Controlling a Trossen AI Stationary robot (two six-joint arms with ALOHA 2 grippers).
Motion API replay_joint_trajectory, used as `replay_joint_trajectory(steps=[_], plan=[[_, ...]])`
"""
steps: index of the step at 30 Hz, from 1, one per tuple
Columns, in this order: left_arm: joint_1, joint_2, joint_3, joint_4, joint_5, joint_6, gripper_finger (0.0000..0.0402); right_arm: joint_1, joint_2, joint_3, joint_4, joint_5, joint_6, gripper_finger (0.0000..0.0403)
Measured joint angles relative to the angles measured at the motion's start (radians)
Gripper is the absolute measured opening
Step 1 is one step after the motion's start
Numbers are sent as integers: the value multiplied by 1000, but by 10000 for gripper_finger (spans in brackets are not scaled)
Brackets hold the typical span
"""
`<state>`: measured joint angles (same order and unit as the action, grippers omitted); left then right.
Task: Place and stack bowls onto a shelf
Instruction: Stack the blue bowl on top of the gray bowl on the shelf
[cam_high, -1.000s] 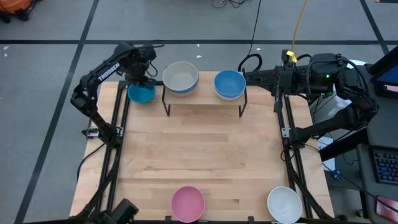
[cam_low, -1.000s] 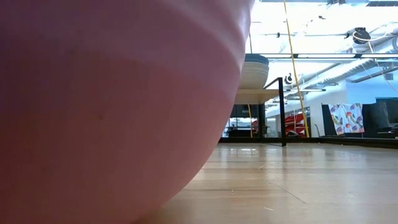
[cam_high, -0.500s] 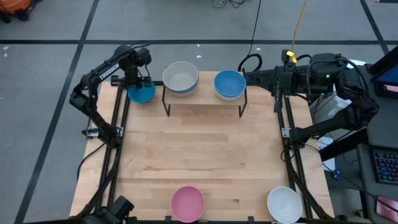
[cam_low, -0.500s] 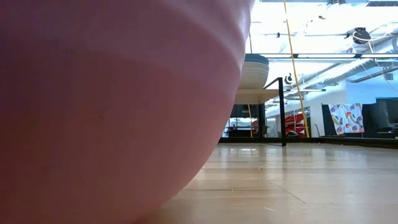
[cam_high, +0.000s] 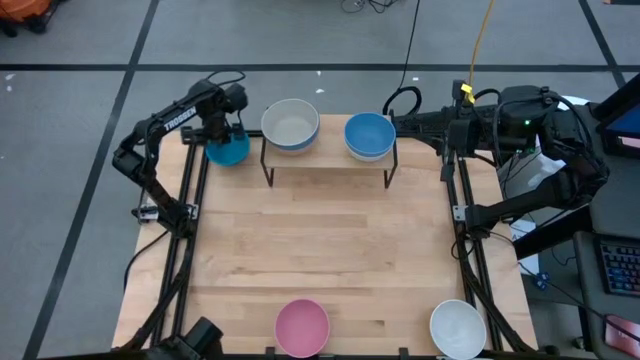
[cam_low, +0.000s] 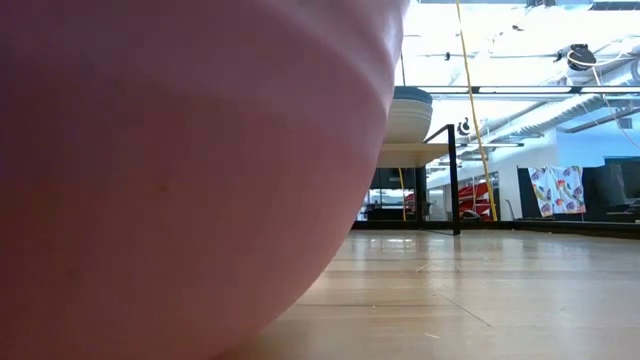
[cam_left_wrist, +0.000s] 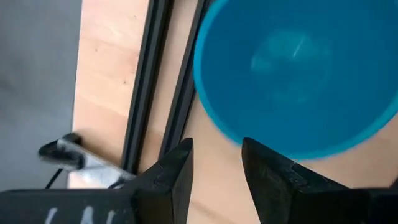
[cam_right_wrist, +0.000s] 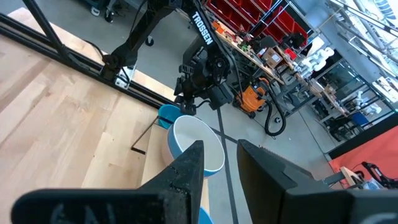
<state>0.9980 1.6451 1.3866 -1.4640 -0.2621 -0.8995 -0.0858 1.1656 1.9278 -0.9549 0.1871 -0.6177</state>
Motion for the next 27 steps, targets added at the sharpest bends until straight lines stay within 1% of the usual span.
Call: replay_joint_trajectory(steps=[3,5,8,9,11,14,16,18,23,27], plan=[[0,0,-7,28,-39,-61,143,0,0,0,0,0,-1,89],[0,0,-12,31,-40,-89,143,0,0,0,0,0,-6,89],[-4,0,-16,20,-30,-48,143,0,0,0,0,0,-19,89],[-7,0,-16,6,-18,-14,143,0,0,0,0,0,-24,89],[-14,0,-16,-21,6,103,143,0,0,0,0,0,-31,89],[-22,0,-16,-74,42,340,143,0,0,0,0,0,-31,89],[-33,0,-16,-111,45,450,143,0,0,0,0,0,-30,89],[-44,0,-16,-105,44,553,143,0,0,0,0,0,-26,89],[-67,-3,-16,-31,45,729,143,0,0,0,17,0,-24,89],[-71,-3,-16,20,45,767,143,0,0,0,56,0,-16,89]])
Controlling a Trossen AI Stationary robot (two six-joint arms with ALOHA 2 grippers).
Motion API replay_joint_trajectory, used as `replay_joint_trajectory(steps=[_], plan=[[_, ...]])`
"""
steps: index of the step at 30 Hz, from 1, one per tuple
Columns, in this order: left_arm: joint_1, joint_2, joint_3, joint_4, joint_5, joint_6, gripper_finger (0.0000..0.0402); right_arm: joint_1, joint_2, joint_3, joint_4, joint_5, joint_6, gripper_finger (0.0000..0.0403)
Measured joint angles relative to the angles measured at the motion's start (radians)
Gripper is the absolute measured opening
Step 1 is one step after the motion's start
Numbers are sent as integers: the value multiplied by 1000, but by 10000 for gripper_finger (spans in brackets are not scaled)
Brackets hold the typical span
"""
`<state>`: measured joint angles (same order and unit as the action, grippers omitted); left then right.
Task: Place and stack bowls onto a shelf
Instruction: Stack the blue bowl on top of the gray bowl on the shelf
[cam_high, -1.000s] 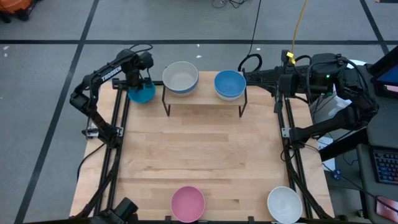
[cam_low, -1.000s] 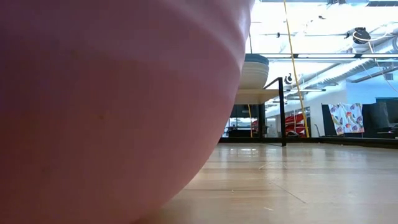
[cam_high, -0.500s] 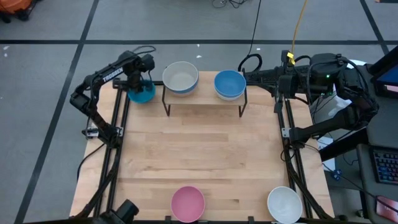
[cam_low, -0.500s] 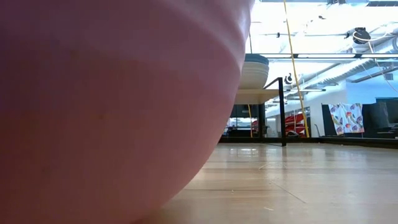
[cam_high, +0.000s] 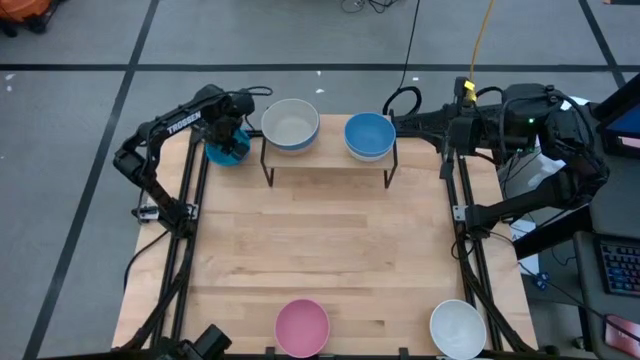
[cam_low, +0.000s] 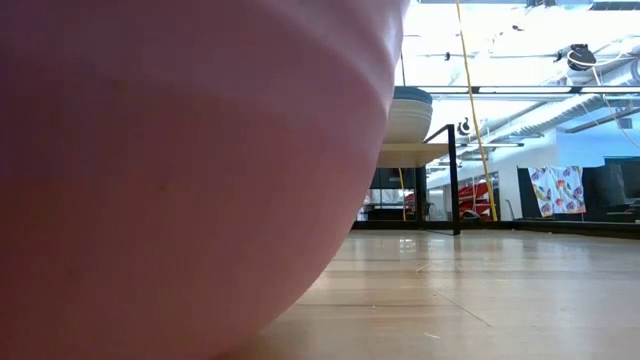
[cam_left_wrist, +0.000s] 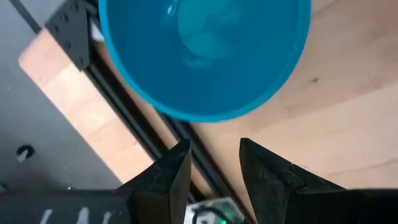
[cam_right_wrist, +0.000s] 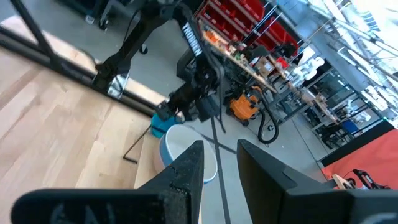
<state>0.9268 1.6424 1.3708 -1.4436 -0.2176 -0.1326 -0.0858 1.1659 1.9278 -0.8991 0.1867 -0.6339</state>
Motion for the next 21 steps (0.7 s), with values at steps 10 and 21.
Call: replay_joint_trajectory(steps=[10,21], plan=[[0,0,0,27,7,165,143,0,0,0,19,0,11,89],[0,-2,-127,4,16,374,143,0,0,0,19,0,9,89]])
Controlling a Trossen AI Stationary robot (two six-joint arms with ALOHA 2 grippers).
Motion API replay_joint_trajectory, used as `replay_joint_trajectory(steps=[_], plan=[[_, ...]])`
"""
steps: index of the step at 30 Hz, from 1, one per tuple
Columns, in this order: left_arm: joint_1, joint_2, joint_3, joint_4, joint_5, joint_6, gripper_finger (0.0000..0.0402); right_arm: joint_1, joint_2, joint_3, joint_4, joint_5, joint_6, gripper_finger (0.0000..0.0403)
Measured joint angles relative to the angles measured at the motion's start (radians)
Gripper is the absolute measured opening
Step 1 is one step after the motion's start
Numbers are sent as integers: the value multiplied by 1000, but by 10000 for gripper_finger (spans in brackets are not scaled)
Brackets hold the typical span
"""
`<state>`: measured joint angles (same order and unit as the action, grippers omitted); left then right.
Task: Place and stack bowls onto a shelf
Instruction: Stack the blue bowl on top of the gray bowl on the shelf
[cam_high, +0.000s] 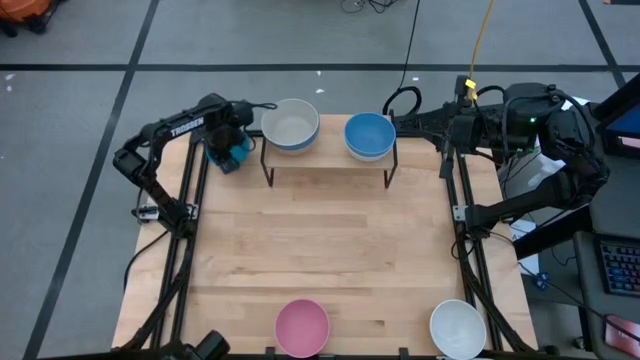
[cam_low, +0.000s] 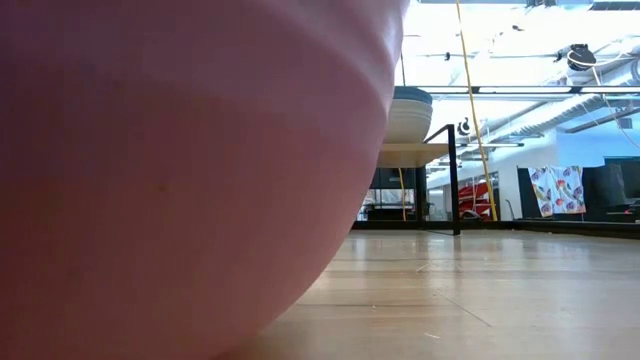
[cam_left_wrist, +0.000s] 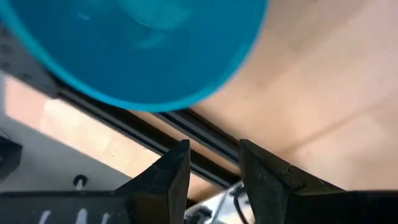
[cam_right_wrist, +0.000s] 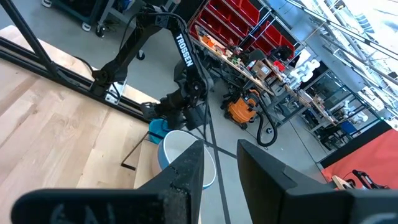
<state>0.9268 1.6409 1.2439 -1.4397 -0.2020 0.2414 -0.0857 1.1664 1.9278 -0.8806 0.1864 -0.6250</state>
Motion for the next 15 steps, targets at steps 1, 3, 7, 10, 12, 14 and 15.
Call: replay_joint_trajectory(steps=[1,3,7,10,12,14,15], plan=[[0,0,-18,-4,12,19,143,0,0,0,0,0,0,89],[0,0,-50,-7,41,39,143,0,0,0,0,0,0,89],[0,0,-95,6,45,57,143,0,0,0,0,0,-26,89],[0,0,-99,30,38,73,143,0,1,0,5,0,-50,89],[1,0,-96,47,22,72,143,0,1,0,18,0,-50,89],[0,0,-94,66,18,89,143,0,1,0,25,0,-50,89],[0,0,-94,72,18,107,143,0,1,0,27,0,-50,89]])
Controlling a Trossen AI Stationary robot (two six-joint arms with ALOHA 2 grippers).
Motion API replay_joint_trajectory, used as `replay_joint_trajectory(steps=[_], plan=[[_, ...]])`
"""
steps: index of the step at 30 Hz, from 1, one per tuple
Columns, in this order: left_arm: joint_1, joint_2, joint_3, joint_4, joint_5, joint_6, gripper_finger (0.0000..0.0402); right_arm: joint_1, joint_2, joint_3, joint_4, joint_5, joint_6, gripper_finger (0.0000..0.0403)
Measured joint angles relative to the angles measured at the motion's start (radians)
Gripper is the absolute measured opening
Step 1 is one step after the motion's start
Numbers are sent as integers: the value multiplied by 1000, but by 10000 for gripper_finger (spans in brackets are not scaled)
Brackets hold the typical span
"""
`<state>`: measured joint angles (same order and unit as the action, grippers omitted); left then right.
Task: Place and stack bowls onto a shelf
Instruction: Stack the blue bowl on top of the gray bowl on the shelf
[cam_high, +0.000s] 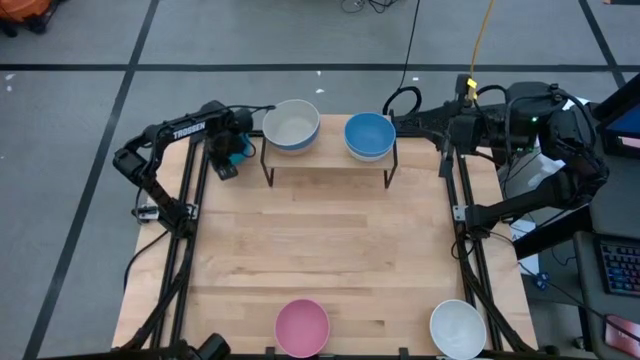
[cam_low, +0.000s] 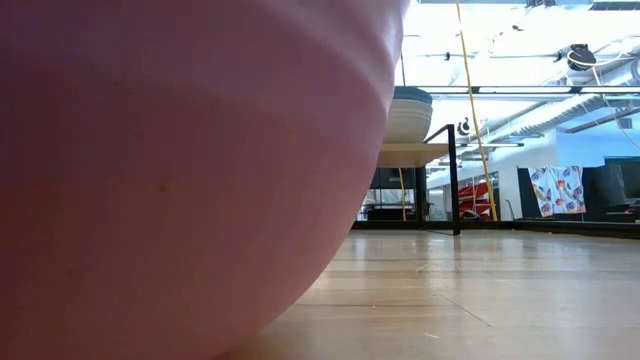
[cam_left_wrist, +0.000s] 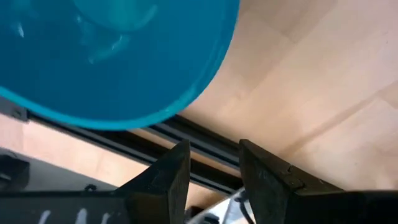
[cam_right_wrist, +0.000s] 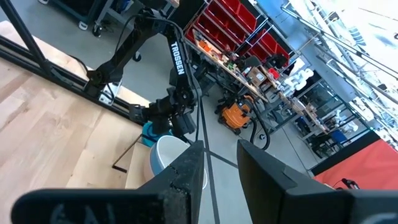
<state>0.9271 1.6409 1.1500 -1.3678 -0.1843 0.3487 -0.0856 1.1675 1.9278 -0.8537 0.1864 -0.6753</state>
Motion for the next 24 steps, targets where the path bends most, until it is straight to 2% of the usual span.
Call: replay_joint_trajectory(steps=[10,24], plan=[[-8,0,0,116,-8,149,143,0,0,0,12,0,0,89],[-8,0,-9,116,14,256,143,0,0,0,12,0,0,89]])
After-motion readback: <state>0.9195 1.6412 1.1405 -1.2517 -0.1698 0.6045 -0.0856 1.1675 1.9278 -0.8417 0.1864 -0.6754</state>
